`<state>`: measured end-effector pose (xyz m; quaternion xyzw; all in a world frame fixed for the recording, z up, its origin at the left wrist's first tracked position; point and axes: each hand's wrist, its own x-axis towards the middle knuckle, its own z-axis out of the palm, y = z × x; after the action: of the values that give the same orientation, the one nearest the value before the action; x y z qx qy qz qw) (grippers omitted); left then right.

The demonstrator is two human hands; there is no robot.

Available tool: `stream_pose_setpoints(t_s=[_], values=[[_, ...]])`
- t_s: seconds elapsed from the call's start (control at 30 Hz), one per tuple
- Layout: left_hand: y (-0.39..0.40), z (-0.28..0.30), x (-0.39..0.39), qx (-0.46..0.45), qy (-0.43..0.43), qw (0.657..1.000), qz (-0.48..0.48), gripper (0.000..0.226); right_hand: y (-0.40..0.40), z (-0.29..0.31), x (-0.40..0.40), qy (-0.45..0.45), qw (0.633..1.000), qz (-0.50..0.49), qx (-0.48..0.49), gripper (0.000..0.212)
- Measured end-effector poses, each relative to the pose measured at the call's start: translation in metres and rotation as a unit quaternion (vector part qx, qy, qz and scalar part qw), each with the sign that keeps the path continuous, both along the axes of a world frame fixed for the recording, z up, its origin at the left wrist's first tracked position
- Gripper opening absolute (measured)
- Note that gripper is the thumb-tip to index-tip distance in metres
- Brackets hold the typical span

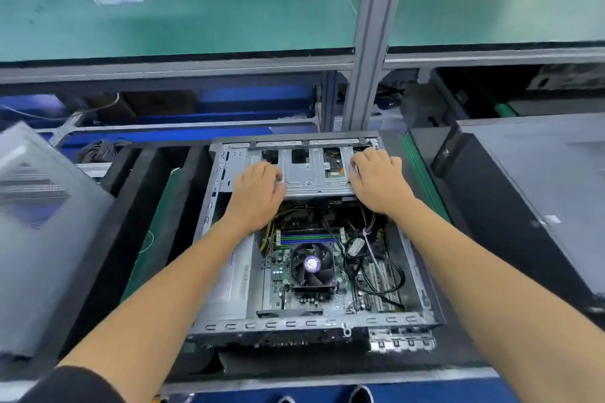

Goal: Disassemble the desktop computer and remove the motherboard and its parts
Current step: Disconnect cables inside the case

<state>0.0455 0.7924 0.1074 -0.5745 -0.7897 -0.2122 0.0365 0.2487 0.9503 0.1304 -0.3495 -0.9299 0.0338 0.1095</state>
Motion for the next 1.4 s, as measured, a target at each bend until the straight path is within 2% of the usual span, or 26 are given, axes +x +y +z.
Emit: stream_pose_setpoints(t_s=[0.2,0.37,0.63,1.0,1.1,1.17,1.3,1.33,1.4], values=[[0.001,0.002,0.002,0.006,0.002,1.0,-0.01,0.024,0.004,-0.004,0.0,0.021,1.0,0.015,0.013,0.023],[0.001,0.002,0.002,0.008,0.003,1.0,-0.011,0.016,0.006,-0.007,0.0,0.025,0.999,0.014,0.027,0.024],[0.001,0.004,0.005,0.001,0.011,1.0,-0.001,0.027,0.009,-0.012,-0.001,0.014,0.999,0.015,0.05,0.024],[0.001,0.002,0.004,0.005,0.019,1.0,0.0,0.013,0.009,-0.014,-0.001,0.031,0.998,0.009,0.06,0.022],[0.001,0.002,0.005,0.009,0.02,1.0,0.001,0.012,0.01,-0.012,0.0,0.042,0.999,0.01,0.026,0.02],[0.002,0.004,0.005,0.007,0.019,1.0,0.001,0.012,0.013,-0.008,-0.001,0.067,0.997,0.005,-0.024,0.026],[0.001,0.013,0.014,0.001,0.037,0.999,0.015,0.011,0.017,-0.002,0.003,0.173,0.97,-0.053,-0.161,0.04],[0.003,0.019,0.023,0.008,0.064,0.998,-0.004,0.011,0.017,-0.001,0.005,0.198,0.96,-0.062,-0.187,0.04],[0.013,0.028,0.049,0.01,0.096,0.99,-0.105,0.01,0.016,0.0,0.007,0.226,0.949,-0.064,-0.211,0.04]])
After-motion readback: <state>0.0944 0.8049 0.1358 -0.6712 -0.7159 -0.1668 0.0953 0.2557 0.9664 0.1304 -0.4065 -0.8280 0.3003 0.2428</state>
